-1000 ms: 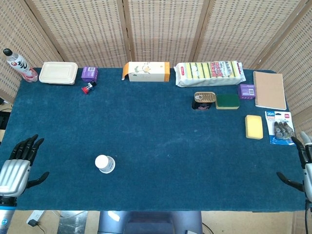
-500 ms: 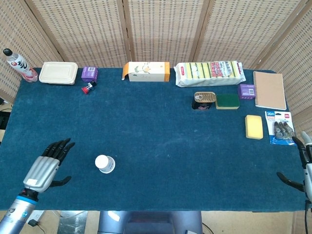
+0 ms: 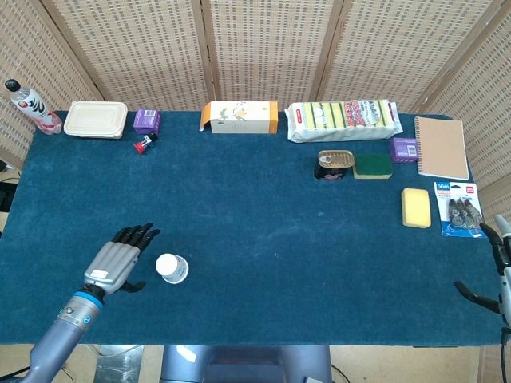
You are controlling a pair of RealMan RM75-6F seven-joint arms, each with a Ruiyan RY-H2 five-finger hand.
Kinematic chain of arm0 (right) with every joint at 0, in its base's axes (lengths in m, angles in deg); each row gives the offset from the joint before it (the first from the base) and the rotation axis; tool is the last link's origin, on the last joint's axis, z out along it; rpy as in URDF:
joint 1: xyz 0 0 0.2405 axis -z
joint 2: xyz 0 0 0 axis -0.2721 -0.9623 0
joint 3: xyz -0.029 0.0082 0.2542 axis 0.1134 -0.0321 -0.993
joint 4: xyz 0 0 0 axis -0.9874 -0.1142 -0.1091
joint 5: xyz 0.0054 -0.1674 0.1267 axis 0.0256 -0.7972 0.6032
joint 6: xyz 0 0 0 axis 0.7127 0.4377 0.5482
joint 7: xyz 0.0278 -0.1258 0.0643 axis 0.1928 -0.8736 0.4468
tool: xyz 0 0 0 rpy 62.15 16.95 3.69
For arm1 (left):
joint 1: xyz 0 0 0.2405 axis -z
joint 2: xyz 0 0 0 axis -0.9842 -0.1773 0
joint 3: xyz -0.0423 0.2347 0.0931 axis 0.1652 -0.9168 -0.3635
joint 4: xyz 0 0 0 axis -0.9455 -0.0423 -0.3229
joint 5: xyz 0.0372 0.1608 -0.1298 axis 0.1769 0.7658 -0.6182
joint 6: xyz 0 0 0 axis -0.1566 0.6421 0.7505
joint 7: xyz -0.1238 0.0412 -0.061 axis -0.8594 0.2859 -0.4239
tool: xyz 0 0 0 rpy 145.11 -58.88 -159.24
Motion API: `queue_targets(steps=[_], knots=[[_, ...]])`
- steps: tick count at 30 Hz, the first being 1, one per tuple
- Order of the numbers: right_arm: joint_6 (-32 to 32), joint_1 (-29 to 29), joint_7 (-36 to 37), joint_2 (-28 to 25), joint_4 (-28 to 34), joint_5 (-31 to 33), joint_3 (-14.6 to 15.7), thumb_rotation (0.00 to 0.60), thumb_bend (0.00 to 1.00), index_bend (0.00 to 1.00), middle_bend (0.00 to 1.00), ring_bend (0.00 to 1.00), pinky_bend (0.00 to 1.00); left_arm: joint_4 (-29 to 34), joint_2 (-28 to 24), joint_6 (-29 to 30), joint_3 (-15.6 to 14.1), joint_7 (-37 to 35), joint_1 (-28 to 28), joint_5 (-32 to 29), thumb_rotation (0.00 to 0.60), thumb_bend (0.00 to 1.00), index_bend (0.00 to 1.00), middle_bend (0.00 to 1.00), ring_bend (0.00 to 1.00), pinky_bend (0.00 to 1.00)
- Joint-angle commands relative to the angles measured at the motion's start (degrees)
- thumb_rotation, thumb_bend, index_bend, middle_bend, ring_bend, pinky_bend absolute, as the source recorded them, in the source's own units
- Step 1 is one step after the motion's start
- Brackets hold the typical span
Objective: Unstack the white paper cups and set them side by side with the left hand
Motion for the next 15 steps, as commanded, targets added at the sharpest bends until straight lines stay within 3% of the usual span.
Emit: queue_targets(steps=[1, 4, 15], knots=[[0.08, 0.04, 0.24, -0.08, 0.00, 0.01, -0.03, 0.600, 0.08, 0.08, 0.00, 0.00, 0.00, 0.29, 1.77, -0.45, 0.36, 1.64, 1.79, -2.24, 0.600, 0.18, 0.07, 0.00, 0.00, 0.06], [0.06, 0.03, 0.58, -0.15, -0.03, 0.00, -0.03, 0.600, 0.08, 0.08, 0.00, 0.00, 0.00, 0.11, 2.92, -0.36, 0.26, 2.61, 2.89, -3.96, 0.600, 0.18, 0.15, 0.00, 0.00, 0.06], [-0.10, 0.02, 1.70, -0.42, -0.20, 0.18, -0.06, 0.600, 0.08, 0.08, 0.00, 0.00, 0.00, -1.00, 5.45, 0.48, 0.25, 4.35, 6.39, -9.88, 0.600, 0.23, 0.25, 0.00, 0.00, 0.06]])
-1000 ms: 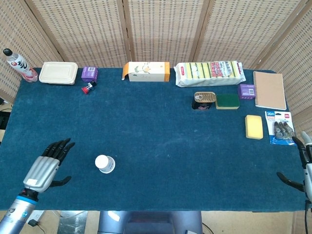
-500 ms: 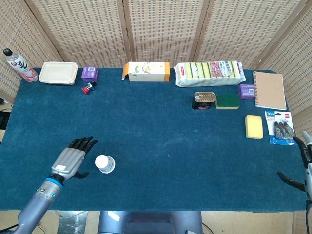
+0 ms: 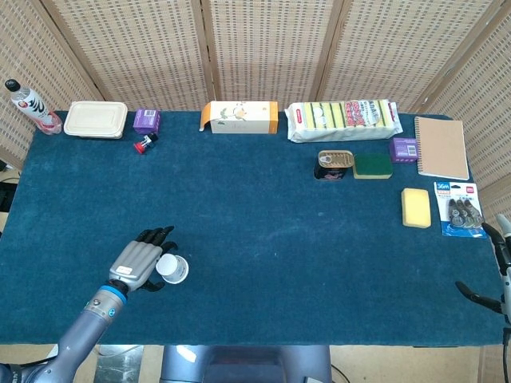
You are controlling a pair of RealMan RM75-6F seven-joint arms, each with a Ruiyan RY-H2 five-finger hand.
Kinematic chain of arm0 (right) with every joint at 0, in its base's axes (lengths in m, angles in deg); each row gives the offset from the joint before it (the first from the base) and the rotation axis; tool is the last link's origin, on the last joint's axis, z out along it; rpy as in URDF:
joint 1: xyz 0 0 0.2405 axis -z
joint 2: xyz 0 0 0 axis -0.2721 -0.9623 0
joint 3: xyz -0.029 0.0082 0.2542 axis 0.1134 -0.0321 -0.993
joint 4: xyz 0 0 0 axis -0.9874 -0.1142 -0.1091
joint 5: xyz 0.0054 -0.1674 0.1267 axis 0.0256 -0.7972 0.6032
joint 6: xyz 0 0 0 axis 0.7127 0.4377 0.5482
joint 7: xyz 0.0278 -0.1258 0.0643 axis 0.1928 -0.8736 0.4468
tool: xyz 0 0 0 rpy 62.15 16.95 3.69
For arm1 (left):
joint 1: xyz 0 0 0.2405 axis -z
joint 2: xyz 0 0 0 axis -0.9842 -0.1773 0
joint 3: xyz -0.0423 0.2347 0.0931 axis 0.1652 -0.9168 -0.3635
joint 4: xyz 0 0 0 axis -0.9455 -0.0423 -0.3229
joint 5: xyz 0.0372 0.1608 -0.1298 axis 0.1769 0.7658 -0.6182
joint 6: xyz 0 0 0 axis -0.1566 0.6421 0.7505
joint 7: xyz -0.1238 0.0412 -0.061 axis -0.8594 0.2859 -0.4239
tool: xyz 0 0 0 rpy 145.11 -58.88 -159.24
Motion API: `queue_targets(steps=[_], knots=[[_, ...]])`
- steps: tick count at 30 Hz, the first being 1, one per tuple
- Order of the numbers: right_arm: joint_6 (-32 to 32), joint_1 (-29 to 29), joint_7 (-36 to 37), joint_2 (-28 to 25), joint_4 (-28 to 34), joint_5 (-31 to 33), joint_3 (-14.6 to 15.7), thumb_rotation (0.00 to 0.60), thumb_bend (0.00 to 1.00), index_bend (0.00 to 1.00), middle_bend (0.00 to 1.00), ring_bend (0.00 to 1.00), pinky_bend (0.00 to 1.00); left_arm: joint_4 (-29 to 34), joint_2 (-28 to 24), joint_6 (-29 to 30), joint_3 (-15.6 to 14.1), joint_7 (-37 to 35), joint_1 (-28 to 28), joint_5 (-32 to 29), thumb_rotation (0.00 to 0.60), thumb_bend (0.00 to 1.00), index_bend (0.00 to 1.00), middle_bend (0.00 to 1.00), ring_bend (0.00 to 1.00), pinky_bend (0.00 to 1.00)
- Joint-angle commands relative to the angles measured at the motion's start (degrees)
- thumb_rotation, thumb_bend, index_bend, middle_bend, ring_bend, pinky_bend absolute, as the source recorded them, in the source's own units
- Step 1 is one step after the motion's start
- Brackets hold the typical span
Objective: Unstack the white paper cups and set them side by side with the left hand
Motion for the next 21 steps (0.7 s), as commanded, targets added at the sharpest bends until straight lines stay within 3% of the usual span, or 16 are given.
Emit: queue_targets(steps=[1, 21], knots=[[-0.17, -0.05, 0.16, -0.06, 0.02, 0.01, 0.05, 0.600, 0.08, 0.08, 0.00, 0.00, 0.00, -0.13, 0.34, 0.44, -0.18, 0.42, 0.71, -1.16, 0.600, 0.25, 0.26, 0.00, 0.00, 0.06], [-0.52, -0.09, 1.14, -0.40, -0.01, 0.04, 0.20, 0.600, 0.08, 0.08, 0.00, 0.00, 0.00, 0.44, 0.60, 2.98, -1.49, 0.49, 3.09, -3.00, 0.600, 0.29, 0.34, 0.00, 0.00, 0.06]])
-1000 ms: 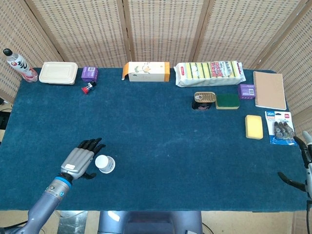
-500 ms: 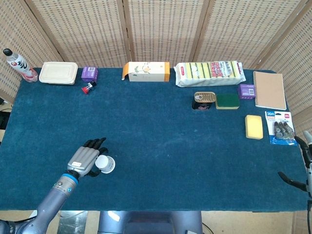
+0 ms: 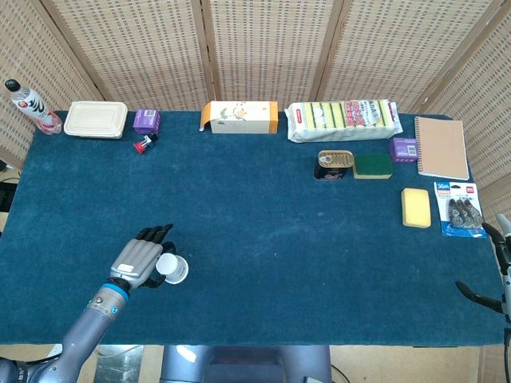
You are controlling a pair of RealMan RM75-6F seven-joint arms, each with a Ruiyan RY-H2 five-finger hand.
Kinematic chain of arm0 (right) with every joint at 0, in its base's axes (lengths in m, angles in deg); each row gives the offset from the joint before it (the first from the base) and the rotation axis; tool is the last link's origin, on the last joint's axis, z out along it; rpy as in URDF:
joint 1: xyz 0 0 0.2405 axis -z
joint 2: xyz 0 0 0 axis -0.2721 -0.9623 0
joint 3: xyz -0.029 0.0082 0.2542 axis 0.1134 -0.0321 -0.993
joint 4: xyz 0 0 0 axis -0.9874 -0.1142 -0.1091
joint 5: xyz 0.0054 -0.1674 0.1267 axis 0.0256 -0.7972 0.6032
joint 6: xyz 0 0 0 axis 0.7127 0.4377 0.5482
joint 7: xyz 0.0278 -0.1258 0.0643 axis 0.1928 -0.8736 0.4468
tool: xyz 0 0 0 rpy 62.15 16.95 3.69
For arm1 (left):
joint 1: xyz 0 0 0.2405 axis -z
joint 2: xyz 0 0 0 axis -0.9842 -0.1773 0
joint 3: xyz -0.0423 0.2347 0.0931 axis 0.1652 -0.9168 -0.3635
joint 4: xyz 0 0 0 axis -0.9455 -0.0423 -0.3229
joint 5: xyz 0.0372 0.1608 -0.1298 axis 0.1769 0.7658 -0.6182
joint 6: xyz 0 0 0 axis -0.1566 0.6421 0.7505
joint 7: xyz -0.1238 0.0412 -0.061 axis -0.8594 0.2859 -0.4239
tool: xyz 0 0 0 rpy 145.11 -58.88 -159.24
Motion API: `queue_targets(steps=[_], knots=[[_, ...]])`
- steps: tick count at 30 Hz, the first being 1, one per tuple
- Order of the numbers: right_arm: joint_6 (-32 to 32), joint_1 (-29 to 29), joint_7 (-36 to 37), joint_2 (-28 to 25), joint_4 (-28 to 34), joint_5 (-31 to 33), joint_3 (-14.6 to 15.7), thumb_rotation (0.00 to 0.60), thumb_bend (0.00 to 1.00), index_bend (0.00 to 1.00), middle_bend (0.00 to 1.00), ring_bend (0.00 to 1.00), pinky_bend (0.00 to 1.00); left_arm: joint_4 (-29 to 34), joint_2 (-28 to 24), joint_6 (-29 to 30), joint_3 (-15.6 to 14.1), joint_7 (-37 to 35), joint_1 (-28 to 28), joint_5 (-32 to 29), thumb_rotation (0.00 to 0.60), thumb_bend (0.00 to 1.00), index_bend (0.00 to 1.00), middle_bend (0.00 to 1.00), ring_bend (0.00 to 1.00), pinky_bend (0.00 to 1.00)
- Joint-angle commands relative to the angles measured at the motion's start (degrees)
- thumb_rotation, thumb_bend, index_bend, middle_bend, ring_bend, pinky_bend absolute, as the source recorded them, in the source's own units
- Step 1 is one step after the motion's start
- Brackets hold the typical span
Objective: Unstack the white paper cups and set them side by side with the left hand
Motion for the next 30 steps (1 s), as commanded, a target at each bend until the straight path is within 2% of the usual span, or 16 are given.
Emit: queue_targets(steps=[1, 7, 14, 17, 24, 30], knots=[[0.06, 0.02, 0.07, -0.04, 0.03, -0.05, 0.00, 0.600, 0.08, 0.08, 0.00, 0.00, 0.00, 0.14, -0.08, 0.35, -0.01, 0.04, 0.20, -0.15, 0.600, 0.30, 0.34, 0.00, 0.00, 0.06], [-0.17, -0.06, 0.15, -0.07, 0.01, 0.15, -0.03, 0.600, 0.08, 0.08, 0.00, 0.00, 0.00, 2.44, -1.78, 2.33, -0.02, -0.01, 0.14, 1.14, 0.600, 0.30, 0.36, 0.00, 0.00, 0.06], [-0.06, -0.03, -0.09, -0.05, 0.17, -0.06, 0.06, 0.600, 0.08, 0.08, 0.00, 0.00, 0.00, 8.54, -7.55, 4.88, -0.31, -2.37, -1.55, 6.88, 0.600, 0.30, 0.36, 0.00, 0.00, 0.06], [-0.03, -0.01, -0.14, -0.02, 0.22, -0.08, 0.08, 0.600, 0.08, 0.08, 0.00, 0.00, 0.00, 10.75, -10.69, 6.82, -0.53, -3.98, -3.11, 11.18, 0.600, 0.30, 0.36, 0.00, 0.00, 0.06], [-0.05, -0.05, -1.05, 0.21, 0.57, -0.82, 0.48, 0.600, 0.08, 0.08, 0.00, 0.00, 0.00, 12.20, -16.85, 8.38, -1.57, -12.57, -7.40, 20.96, 0.600, 0.30, 0.36, 0.00, 0.00, 0.06], [-0.28, -0.12, -1.14, 0.27, 0.70, -0.76, 0.55, 0.600, 0.08, 0.08, 0.00, 0.00, 0.00, 10.35, -20.50, 7.44, -2.48, -18.90, -9.78, 23.60, 0.600, 0.30, 0.36, 0.00, 0.00, 0.06]])
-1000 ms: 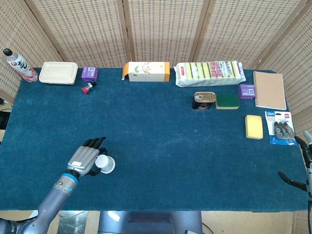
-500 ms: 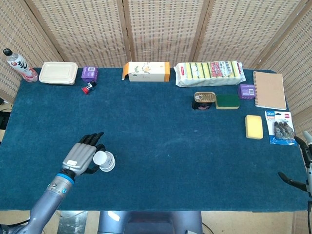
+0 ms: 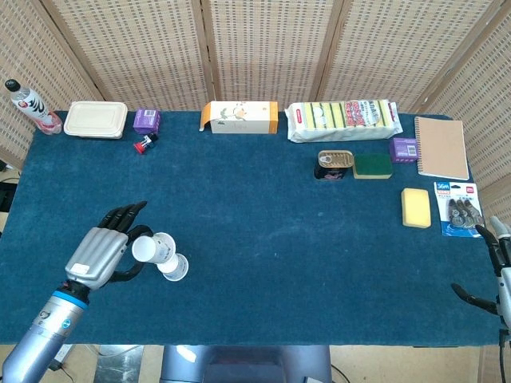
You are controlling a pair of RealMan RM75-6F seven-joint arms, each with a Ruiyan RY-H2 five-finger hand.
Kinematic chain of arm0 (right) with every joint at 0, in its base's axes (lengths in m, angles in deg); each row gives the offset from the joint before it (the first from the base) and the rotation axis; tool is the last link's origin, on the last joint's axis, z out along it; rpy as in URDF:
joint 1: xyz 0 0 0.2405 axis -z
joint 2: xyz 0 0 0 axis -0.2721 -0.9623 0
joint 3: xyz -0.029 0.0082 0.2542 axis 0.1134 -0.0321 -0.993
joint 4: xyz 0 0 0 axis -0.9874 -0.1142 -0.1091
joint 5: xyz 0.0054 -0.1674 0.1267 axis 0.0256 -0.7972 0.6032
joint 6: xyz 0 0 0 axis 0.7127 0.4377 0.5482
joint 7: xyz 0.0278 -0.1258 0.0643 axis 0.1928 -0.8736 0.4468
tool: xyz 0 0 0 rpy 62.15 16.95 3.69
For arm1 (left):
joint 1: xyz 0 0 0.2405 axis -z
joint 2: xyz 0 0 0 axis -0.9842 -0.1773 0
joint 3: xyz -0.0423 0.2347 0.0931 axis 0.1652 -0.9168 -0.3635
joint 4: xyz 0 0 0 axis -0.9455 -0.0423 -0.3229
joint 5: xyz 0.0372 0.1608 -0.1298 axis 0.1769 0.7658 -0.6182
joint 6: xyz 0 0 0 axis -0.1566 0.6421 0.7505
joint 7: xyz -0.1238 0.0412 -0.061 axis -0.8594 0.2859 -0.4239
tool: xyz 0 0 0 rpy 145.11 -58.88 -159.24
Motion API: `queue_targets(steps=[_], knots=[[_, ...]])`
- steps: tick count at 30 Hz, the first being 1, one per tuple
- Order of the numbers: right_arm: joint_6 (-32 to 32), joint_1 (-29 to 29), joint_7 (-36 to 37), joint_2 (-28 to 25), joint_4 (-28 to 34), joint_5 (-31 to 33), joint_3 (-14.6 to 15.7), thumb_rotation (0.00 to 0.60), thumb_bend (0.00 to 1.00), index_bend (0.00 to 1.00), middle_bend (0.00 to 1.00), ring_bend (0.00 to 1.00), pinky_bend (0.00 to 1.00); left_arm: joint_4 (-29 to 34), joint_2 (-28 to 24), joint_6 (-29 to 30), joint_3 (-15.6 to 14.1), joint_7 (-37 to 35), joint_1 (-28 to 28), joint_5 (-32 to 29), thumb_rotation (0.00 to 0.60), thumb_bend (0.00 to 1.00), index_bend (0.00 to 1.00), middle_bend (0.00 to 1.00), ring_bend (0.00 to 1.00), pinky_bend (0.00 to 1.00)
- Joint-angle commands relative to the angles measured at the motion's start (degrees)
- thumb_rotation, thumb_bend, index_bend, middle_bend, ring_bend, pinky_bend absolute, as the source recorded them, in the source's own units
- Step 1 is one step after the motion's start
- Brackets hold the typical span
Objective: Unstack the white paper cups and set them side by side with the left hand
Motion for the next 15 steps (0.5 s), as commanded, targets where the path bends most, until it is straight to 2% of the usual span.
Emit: queue_targets(steps=[1, 4, 8, 15], knots=[[-0.06, -0.02, 0.00, -0.02, 0.05, 0.01, 0.02, 0.600, 0.08, 0.08, 0.00, 0.00, 0.00, -2.04, -1.82, -0.88, -0.82, -3.57, -1.72, 1.21, 0.600, 0.30, 0.36, 0.00, 0.00, 0.06], [-0.04, -0.01, 0.03, -0.05, 0.11, -0.03, 0.05, 0.600, 0.08, 0.08, 0.00, 0.00, 0.00, -5.28, -1.13, -2.41, -1.35, -5.87, -2.47, 0.39, 0.600, 0.30, 0.36, 0.00, 0.00, 0.06], [-0.26, -0.05, -0.10, -0.05, 0.23, -0.07, 0.19, 0.600, 0.08, 0.08, 0.00, 0.00, 0.00, -12.58, 3.19, -6.62, -1.66, -10.16, -2.79, -2.27, 0.600, 0.30, 0.36, 0.00, 0.00, 0.06], [-0.46, -0.06, 0.12, -0.16, 0.37, 0.27, 0.17, 0.600, 0.08, 0.08, 0.00, 0.00, 0.00, -19.80, 9.32, -11.78, -1.74, -11.12, -2.22, -6.26, 0.600, 0.30, 0.36, 0.00, 0.00, 0.06]])
